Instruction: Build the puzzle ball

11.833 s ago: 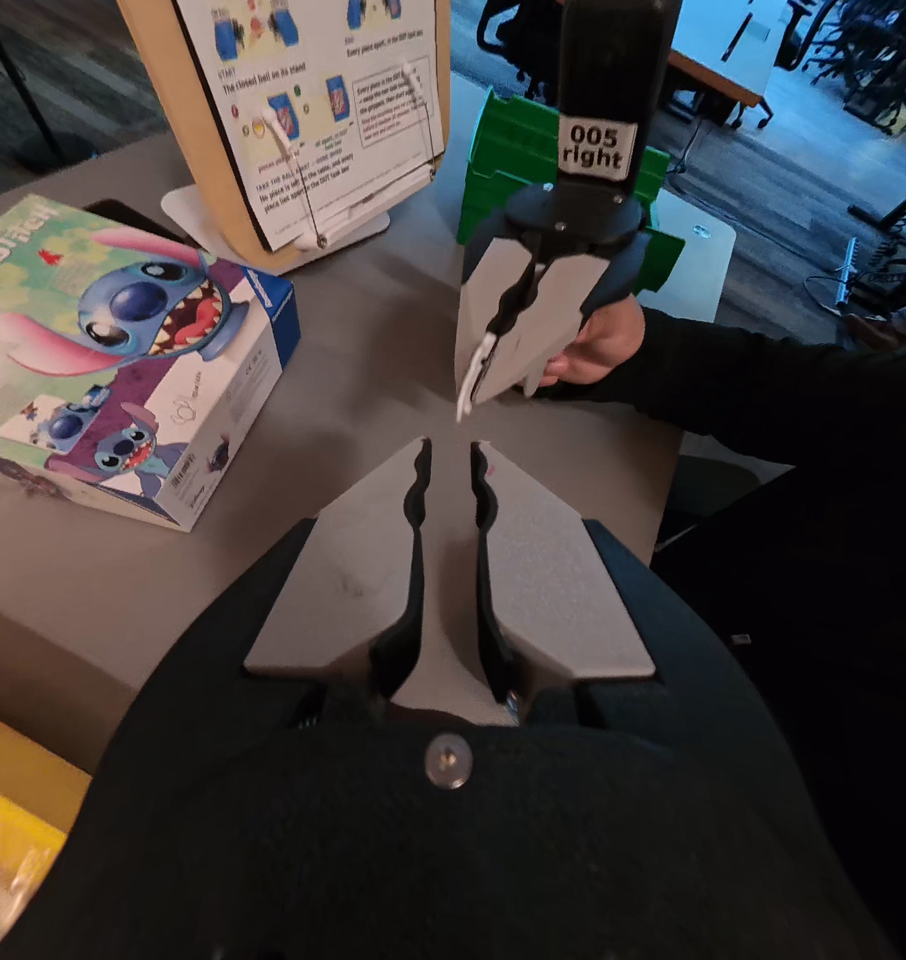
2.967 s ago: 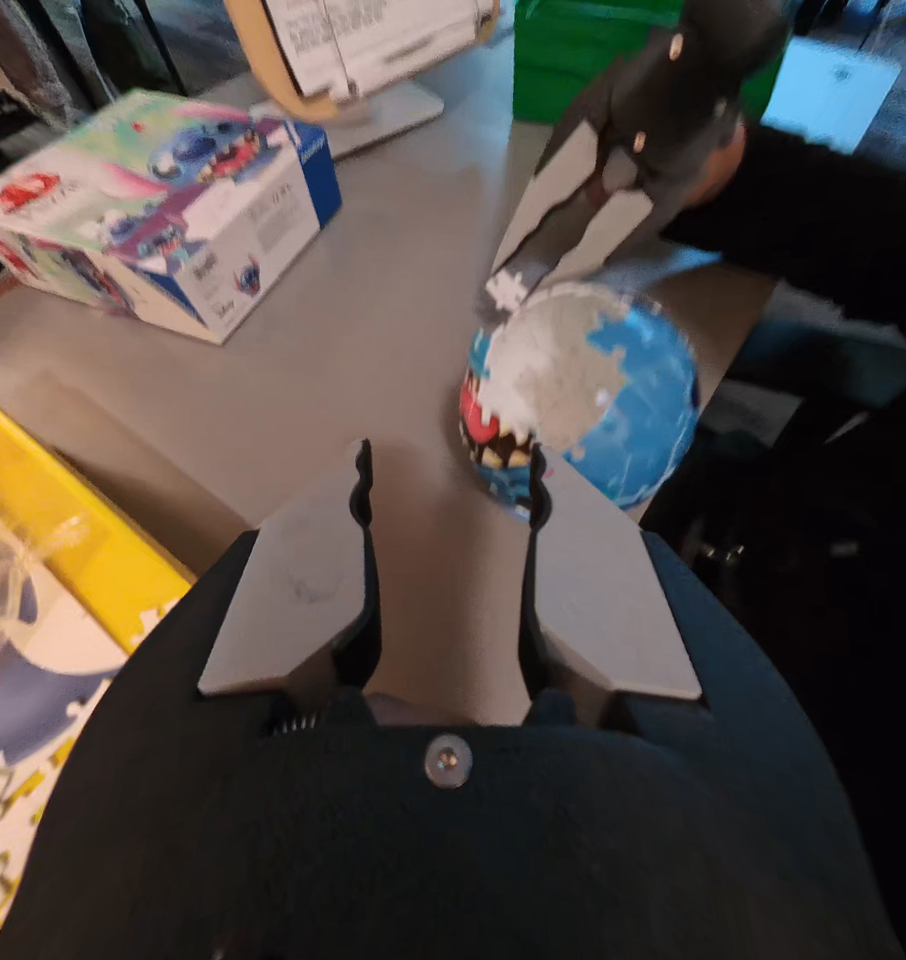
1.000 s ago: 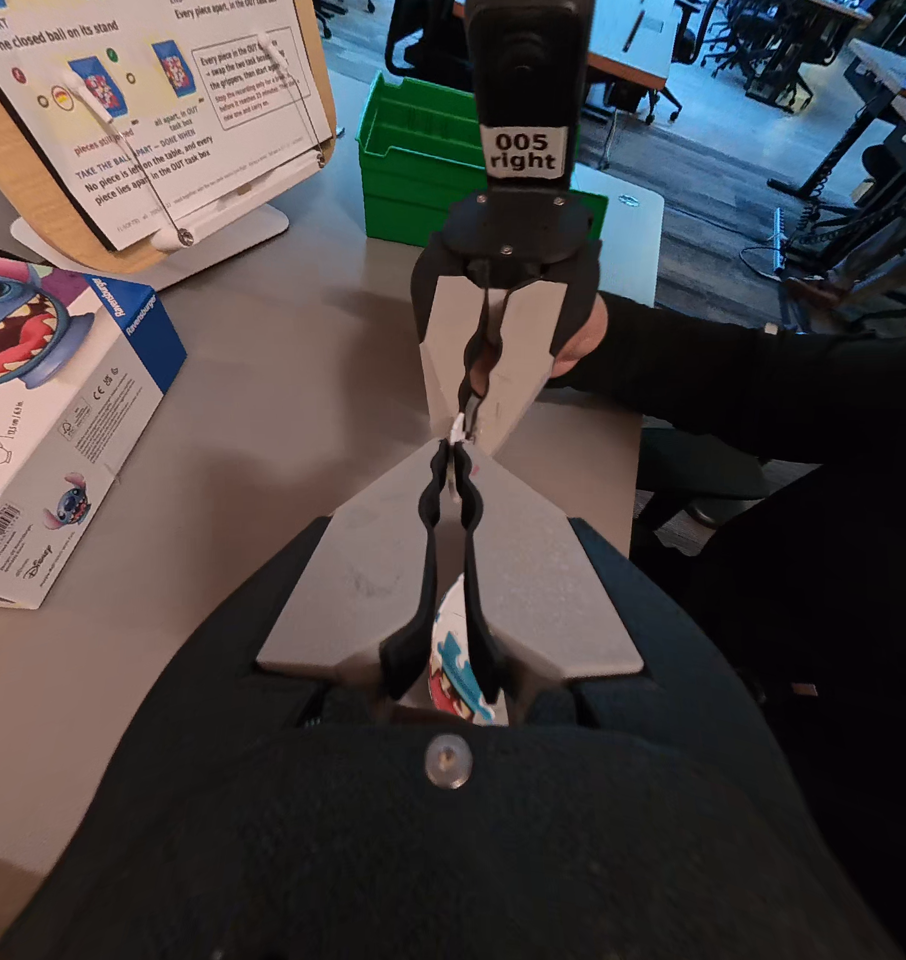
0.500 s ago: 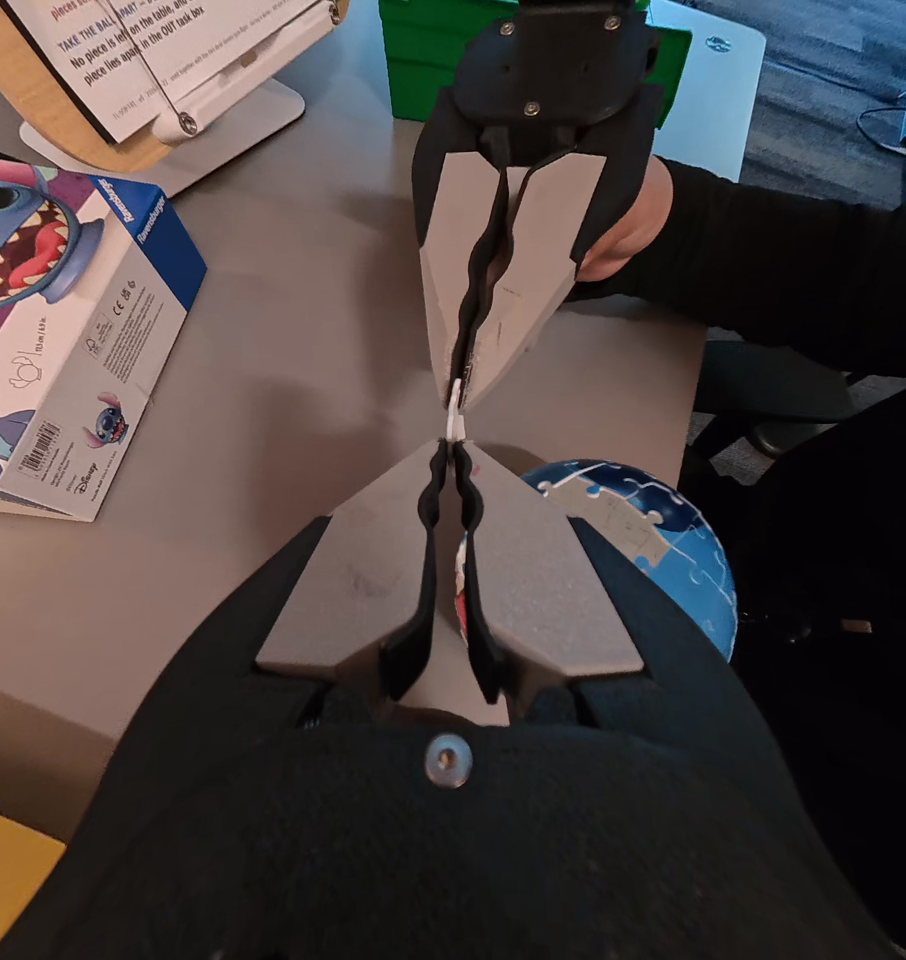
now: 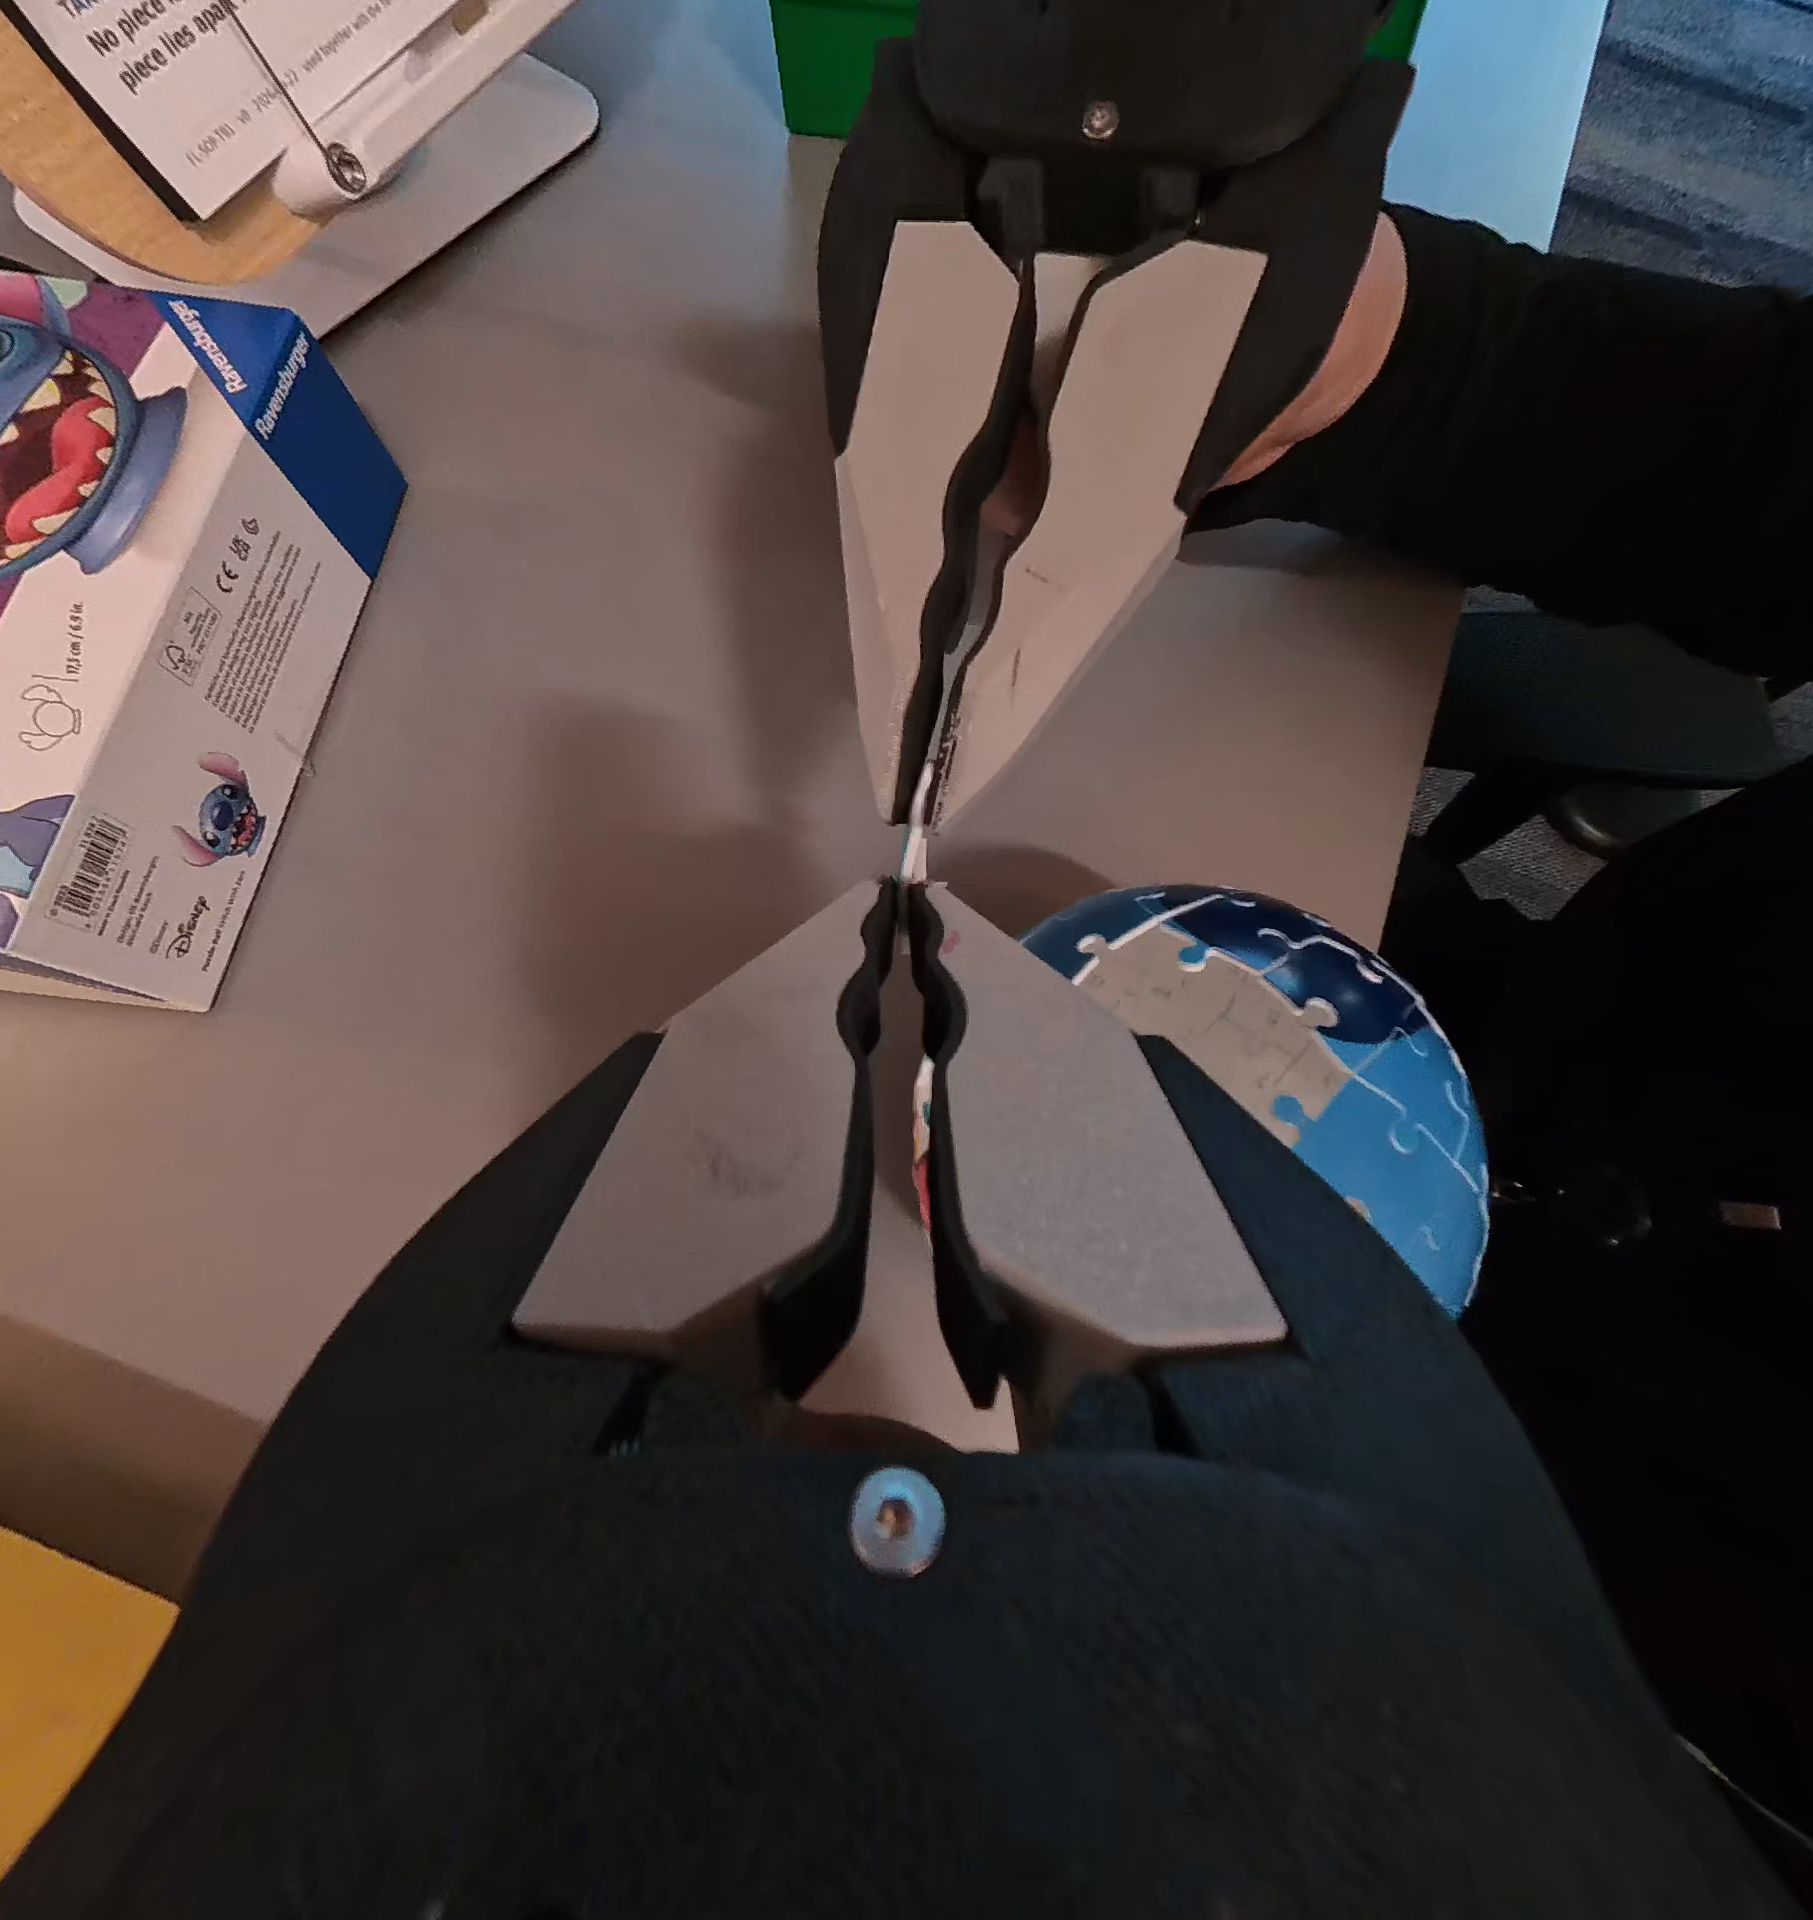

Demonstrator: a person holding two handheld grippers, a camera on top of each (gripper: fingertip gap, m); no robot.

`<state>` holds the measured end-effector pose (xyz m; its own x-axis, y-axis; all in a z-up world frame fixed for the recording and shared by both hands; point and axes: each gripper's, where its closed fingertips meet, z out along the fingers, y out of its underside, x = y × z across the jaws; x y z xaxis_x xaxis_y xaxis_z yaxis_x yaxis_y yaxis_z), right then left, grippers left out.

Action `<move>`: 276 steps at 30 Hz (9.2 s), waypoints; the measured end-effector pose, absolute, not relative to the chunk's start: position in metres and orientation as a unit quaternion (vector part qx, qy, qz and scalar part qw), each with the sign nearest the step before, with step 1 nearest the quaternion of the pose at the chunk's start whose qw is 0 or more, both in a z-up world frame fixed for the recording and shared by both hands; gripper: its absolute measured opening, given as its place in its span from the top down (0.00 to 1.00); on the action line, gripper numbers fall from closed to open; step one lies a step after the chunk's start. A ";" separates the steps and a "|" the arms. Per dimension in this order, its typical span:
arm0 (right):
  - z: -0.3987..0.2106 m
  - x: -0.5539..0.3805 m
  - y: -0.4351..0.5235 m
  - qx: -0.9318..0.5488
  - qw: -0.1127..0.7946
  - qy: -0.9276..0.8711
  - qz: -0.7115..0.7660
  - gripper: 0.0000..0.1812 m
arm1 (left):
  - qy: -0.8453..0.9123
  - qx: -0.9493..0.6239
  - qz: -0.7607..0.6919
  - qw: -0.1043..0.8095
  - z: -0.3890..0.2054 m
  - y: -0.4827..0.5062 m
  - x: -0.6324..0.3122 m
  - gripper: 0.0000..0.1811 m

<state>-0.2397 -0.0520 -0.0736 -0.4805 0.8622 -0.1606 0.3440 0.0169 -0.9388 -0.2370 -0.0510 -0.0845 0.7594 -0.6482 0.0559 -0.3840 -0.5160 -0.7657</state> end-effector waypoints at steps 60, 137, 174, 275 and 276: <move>-0.093 -0.250 -0.088 -0.401 0.210 -0.772 0.446 1.00 | 0.320 -0.834 -0.323 0.314 -0.118 -0.176 -0.242 0.50; -0.122 -0.255 -0.089 -0.281 0.166 -0.823 0.464 1.00 | 0.277 -0.920 -0.078 0.267 -0.116 -0.092 -0.256 0.78; -0.120 -0.254 -0.083 -0.280 0.196 -0.820 0.459 1.00 | 0.308 -0.926 -0.013 0.217 -0.133 -0.088 -0.259 0.94; -0.122 -0.256 -0.084 -0.338 0.192 -0.788 0.478 1.00 | 0.301 -0.928 -0.038 0.218 -0.138 -0.084 -0.258 0.93; -0.122 -0.256 -0.083 -0.339 0.190 -0.787 0.479 1.00 | 0.302 -0.927 -0.037 0.217 -0.138 -0.084 -0.258 0.93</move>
